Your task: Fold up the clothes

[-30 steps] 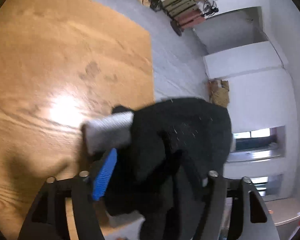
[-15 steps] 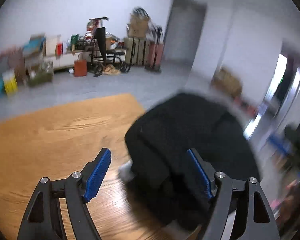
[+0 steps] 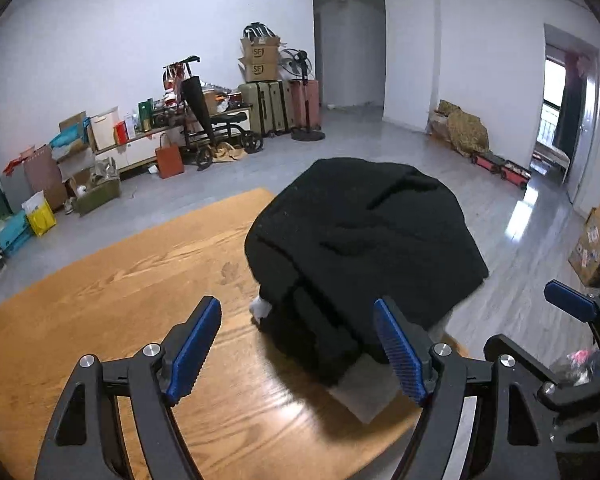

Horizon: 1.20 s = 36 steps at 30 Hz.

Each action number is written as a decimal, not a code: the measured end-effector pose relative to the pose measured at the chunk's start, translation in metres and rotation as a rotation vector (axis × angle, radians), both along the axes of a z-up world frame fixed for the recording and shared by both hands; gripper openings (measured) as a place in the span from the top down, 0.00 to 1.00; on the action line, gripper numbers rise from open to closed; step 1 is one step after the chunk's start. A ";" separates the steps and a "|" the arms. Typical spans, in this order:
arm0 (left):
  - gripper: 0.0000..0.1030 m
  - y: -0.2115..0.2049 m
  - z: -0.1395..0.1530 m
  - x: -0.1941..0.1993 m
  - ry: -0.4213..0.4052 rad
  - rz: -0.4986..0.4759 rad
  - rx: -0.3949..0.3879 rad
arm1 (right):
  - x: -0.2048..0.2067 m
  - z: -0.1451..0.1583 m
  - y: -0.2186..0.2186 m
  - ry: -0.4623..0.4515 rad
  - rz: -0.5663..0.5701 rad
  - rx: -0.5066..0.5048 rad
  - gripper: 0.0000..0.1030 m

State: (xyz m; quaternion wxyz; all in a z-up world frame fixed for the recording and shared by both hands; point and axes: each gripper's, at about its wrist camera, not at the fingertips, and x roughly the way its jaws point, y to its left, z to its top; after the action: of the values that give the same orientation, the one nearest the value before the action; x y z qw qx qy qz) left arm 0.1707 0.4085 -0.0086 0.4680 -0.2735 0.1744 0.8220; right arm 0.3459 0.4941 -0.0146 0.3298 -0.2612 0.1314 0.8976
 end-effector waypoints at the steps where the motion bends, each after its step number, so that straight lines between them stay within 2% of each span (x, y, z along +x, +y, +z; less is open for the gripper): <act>1: 0.23 -0.007 0.004 0.004 0.000 0.004 0.007 | 0.006 0.000 -0.004 0.008 -0.003 -0.004 0.00; 8: 0.23 -0.033 0.022 0.023 0.011 0.028 0.022 | 0.029 0.013 -0.010 0.031 -0.015 0.007 0.00; 10: 0.23 -0.033 0.019 0.019 -0.030 0.033 0.004 | 0.037 0.018 -0.004 0.045 -0.035 0.012 0.00; 13: 0.23 -0.033 0.008 -0.002 -0.264 -0.013 0.029 | 0.038 0.020 0.034 0.074 -0.042 -0.034 0.00; 14: 0.23 -0.028 0.000 -0.013 -0.388 -0.052 0.045 | 0.033 0.017 0.052 0.071 -0.031 -0.066 0.00; 15: 0.23 -0.021 -0.006 -0.022 -0.469 -0.067 0.045 | 0.024 0.012 0.070 0.060 -0.029 -0.095 0.00; 16: 0.23 -0.013 -0.010 -0.026 -0.486 -0.058 0.040 | 0.018 0.011 0.089 0.031 -0.044 -0.118 0.00; 19: 0.24 0.013 -0.017 -0.031 -0.456 -0.012 0.003 | -0.004 0.010 0.129 -0.059 -0.090 -0.107 0.00; 21: 0.24 0.023 -0.019 -0.032 -0.487 -0.028 0.009 | -0.017 0.011 0.150 -0.071 -0.093 -0.115 0.00; 23: 0.24 0.032 -0.019 -0.029 -0.463 -0.052 0.008 | -0.026 0.011 0.164 -0.029 -0.073 -0.148 0.00; 25: 0.23 0.039 -0.017 -0.024 -0.398 -0.060 -0.014 | -0.036 0.013 0.171 0.045 -0.028 -0.160 0.00; 28: 0.23 0.053 -0.019 -0.025 -0.370 -0.075 0.004 | -0.056 0.016 0.190 0.156 0.073 -0.185 0.00; 31: 0.23 0.069 -0.035 -0.038 -0.440 -0.060 0.046 | -0.075 0.013 0.227 0.271 0.166 -0.358 0.00; 33: 0.23 0.077 -0.047 -0.045 -0.489 -0.058 0.045 | -0.082 0.010 0.249 0.314 0.149 -0.461 0.00; 36: 0.23 0.086 -0.060 -0.051 -0.512 -0.064 0.029 | -0.106 -0.002 0.273 0.245 0.151 -0.544 0.00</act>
State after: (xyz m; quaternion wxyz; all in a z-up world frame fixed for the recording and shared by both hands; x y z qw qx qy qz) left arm 0.1193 0.4946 -0.0690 0.5265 -0.4603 0.0470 0.7133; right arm 0.2398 0.7674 -0.0164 0.1618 -0.2387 0.3860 0.8763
